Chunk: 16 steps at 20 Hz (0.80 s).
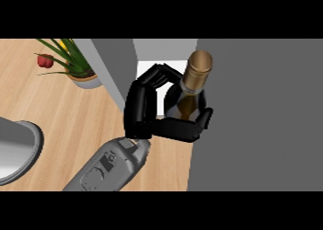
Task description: Pick up the wine, place it into the cabinet and close the cabinet
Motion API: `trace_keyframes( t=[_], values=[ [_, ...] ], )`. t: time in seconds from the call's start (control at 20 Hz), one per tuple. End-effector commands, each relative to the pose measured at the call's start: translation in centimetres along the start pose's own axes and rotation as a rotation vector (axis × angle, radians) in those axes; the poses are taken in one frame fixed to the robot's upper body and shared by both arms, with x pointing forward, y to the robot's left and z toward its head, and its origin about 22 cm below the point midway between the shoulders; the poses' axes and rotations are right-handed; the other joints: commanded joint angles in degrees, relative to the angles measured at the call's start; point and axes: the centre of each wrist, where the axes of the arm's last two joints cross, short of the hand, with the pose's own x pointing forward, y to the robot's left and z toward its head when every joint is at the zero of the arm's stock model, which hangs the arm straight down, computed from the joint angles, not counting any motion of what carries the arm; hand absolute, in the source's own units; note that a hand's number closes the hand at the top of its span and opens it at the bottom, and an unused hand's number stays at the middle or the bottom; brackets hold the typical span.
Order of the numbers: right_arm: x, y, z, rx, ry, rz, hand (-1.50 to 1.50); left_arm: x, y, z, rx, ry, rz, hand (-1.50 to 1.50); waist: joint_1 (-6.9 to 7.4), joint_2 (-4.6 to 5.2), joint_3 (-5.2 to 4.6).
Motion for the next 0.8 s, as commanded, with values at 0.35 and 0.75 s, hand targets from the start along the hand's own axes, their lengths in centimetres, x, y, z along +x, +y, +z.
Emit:
trace_keyframes(
  t=[0.35, 0.75],
  values=[
    [2.1, 0.4, 2.7, 0.019, -0.065, -0.027, -1.5, -4.1, 0.3, -0.3, 0.038, 0.019, -0.046, 1.5, -0.21, 0.01, 0.0],
    [0.7, -0.9, 1.6, 0.006, -0.05, -0.012, -1.5, -7.3, 3.1, 0.8, 0.06, -0.012, -0.137, 1.5, 0.38, 0.0, 0.01]
  ],
)
